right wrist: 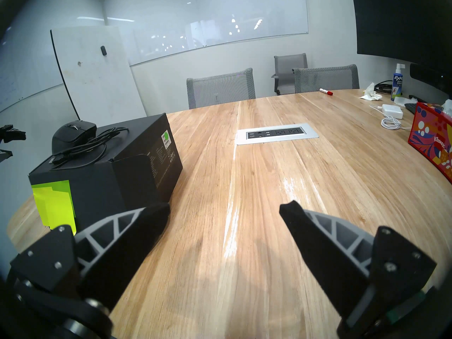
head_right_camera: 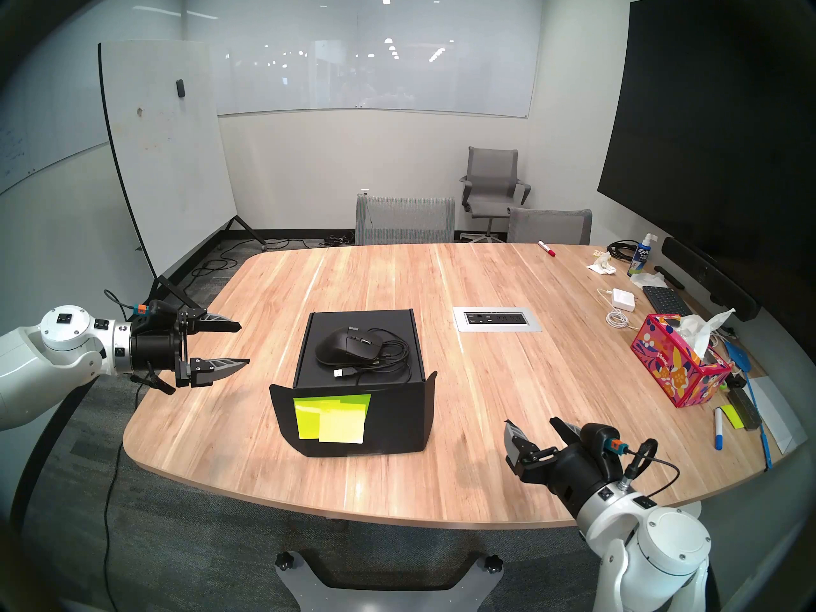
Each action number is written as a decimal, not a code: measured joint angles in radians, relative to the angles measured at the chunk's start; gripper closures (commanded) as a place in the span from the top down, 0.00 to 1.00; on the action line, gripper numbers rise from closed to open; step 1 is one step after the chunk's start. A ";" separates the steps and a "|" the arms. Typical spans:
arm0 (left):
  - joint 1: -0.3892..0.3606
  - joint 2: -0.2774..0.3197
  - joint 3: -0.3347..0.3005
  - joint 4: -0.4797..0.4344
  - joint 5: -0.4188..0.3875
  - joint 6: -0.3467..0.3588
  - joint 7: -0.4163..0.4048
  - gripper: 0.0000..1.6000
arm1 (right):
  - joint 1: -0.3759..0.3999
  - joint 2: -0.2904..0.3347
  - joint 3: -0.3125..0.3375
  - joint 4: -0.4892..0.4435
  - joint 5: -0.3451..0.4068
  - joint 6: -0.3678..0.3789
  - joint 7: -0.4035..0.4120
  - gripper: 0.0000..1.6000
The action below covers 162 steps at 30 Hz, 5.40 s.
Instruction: Open the box and place the mouse inside
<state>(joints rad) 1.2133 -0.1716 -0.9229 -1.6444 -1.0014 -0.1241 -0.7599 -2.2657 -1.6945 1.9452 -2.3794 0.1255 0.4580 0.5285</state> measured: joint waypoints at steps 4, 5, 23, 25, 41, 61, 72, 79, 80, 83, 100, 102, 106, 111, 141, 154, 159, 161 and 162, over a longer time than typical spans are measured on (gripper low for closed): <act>-0.001 0.000 0.001 0.000 0.000 0.000 0.000 1.00 | 0.000 0.000 0.000 0.000 0.000 0.000 0.000 1.00; -0.001 0.000 0.001 0.000 0.000 0.000 0.000 1.00 | 0.000 0.000 0.000 0.000 0.000 0.000 0.000 1.00; -0.004 0.001 0.004 0.000 0.000 0.000 0.001 1.00 | 0.000 -0.001 0.000 0.000 0.000 0.000 0.000 1.00; -0.004 0.001 0.005 0.000 0.000 0.000 0.001 1.00 | 0.000 -0.001 0.000 0.000 0.000 0.000 0.000 1.00; -0.007 0.001 0.008 0.000 0.000 0.000 0.001 1.00 | 0.000 -0.001 0.000 0.000 0.000 0.000 0.000 1.00; -0.009 0.002 0.011 0.000 -0.001 0.000 0.001 1.00 | 0.004 0.005 -0.001 0.000 0.001 0.001 0.009 1.00; -0.010 0.003 0.012 0.000 -0.001 0.000 0.001 1.00 | 0.037 0.024 0.018 0.010 0.026 0.001 0.042 1.00; -0.011 0.003 0.013 0.000 -0.001 0.000 0.001 1.00 | 0.056 0.047 0.058 0.023 0.065 0.000 0.096 1.00; -0.011 0.003 0.013 0.000 -0.001 0.000 0.001 1.00 | 0.059 0.053 0.067 0.026 0.074 0.000 0.110 1.00; -0.012 0.003 0.014 0.000 -0.001 0.000 0.001 1.00 | 0.064 0.066 0.082 0.031 0.092 0.000 0.142 1.00; -0.014 0.003 0.017 0.000 -0.001 0.000 0.002 1.00 | 0.083 0.162 0.171 0.063 0.162 0.059 0.315 1.00; -0.015 0.004 0.017 0.000 -0.001 0.000 0.002 1.00 | 0.089 0.176 0.179 0.075 0.167 0.063 0.334 1.00; -0.015 0.004 0.018 0.000 -0.001 0.000 0.002 1.00 | 0.101 0.198 0.184 0.097 0.171 0.064 0.359 1.00; -0.016 0.004 0.019 0.000 -0.001 0.000 0.002 1.00 | 0.124 0.222 0.181 0.125 0.171 0.057 0.380 1.00; -0.020 0.005 0.024 0.000 -0.002 -0.001 0.002 1.00 | 0.245 0.388 0.137 0.212 0.175 0.075 0.530 1.00; -0.022 0.005 0.026 0.000 -0.002 -0.001 0.002 1.00 | 0.255 0.398 0.137 0.215 0.165 0.064 0.533 1.00; -0.022 0.005 0.027 0.000 -0.003 -0.001 0.002 1.00 | 0.256 0.398 0.138 0.215 0.164 0.063 0.534 1.00; -0.023 0.005 0.027 0.000 -0.003 -0.001 0.003 1.00 | 0.257 0.398 0.138 0.215 0.164 0.062 0.535 1.00; -0.023 0.005 0.027 0.000 -0.003 -0.001 0.003 1.00 | 0.257 0.398 0.138 0.215 0.164 0.062 0.535 1.00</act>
<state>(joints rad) 1.1906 -0.1664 -0.8955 -1.6446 -1.0041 -0.1252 -0.7574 -2.0086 -1.2960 2.0834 -2.1644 0.2892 0.5202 1.0633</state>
